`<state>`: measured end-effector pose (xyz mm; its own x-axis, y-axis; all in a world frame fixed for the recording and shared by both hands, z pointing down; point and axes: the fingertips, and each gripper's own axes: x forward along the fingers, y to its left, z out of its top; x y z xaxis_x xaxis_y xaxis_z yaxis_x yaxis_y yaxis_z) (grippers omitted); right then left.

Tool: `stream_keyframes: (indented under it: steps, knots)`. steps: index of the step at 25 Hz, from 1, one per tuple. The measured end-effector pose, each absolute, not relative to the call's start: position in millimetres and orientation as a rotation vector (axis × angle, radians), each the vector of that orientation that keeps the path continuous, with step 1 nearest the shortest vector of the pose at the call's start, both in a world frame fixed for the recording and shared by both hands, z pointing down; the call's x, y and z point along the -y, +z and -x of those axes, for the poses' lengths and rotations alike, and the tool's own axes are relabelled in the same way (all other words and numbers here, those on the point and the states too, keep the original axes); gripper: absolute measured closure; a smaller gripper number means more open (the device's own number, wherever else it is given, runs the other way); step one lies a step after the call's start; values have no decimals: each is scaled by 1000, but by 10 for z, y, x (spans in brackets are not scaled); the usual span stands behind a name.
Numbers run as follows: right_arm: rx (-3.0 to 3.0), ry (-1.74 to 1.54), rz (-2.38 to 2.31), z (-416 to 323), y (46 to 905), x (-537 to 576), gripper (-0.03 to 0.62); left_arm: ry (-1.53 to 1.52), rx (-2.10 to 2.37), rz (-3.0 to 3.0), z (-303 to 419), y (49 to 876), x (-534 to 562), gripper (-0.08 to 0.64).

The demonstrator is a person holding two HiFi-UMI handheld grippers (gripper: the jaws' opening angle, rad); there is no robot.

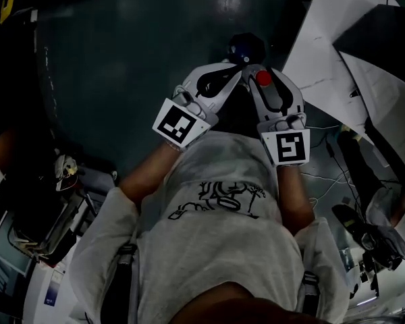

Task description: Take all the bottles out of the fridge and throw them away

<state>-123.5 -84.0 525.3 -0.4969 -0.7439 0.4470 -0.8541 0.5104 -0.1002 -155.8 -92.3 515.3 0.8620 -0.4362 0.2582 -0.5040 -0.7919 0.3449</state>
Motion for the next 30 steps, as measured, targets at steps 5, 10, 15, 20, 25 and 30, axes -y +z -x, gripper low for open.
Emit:
stream_keyframes:
  steps: [5, 10, 15, 20, 25, 30]
  knots:
    - [2390, 445, -1328, 1265, 5624, 774, 436, 269, 702, -2608, 1618, 5492, 891, 554]
    - [2374, 452, -1320, 1369, 5918, 736, 435, 292, 712, -2596, 1731, 5761, 937, 554]
    - [2380, 425, -1332, 1455, 6151, 729, 436, 320, 697, -2586, 1754, 6048, 871, 554]
    - [2375, 433, -1338, 1510, 6467, 713, 436, 332, 684, -2576, 1722, 6338, 804, 554]
    - [2335, 427, -1308, 1548, 6874, 667, 435, 351, 687, -2553, 1693, 6641, 748, 554]
    - [2329, 387, -1331, 1558, 7138, 715, 436, 373, 699, -2538, 1724, 6938, 749, 554]
